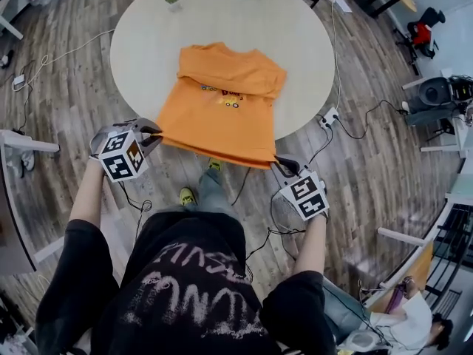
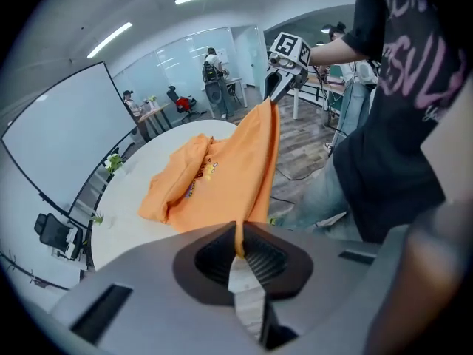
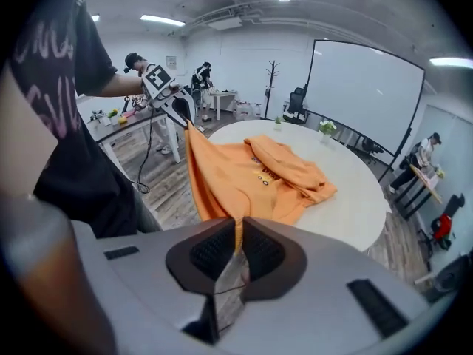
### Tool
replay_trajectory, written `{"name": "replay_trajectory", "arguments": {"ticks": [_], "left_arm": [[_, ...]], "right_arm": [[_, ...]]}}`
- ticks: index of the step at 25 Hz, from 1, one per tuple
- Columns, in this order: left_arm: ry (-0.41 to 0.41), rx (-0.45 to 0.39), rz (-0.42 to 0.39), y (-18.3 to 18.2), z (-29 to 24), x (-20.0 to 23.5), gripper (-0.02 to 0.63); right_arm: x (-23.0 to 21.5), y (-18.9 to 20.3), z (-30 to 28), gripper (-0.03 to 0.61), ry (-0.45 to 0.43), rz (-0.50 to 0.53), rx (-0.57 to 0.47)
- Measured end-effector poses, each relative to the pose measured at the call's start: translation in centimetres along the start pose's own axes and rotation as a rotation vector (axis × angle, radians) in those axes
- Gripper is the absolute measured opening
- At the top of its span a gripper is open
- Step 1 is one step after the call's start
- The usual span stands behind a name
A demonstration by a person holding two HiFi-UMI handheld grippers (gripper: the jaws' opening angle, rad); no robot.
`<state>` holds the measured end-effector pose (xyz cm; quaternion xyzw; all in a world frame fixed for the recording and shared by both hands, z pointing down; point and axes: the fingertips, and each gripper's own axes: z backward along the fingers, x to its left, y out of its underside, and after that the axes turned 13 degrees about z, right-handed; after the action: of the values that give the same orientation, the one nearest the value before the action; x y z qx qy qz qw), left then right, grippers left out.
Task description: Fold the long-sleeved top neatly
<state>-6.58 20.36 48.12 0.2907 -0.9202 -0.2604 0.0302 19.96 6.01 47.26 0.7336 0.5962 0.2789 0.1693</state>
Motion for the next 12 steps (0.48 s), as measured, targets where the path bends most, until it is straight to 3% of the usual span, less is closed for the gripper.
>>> {"name": "replay_trajectory", "arguments": {"ticks": [12], "left_arm": [[0.111,0.063,-0.020,-8.8,-2.1,14.5,0.034]], "right_arm": [[-15.9,-4.2,-2.7,0.034,-0.123,0.051,-0.003]]}}
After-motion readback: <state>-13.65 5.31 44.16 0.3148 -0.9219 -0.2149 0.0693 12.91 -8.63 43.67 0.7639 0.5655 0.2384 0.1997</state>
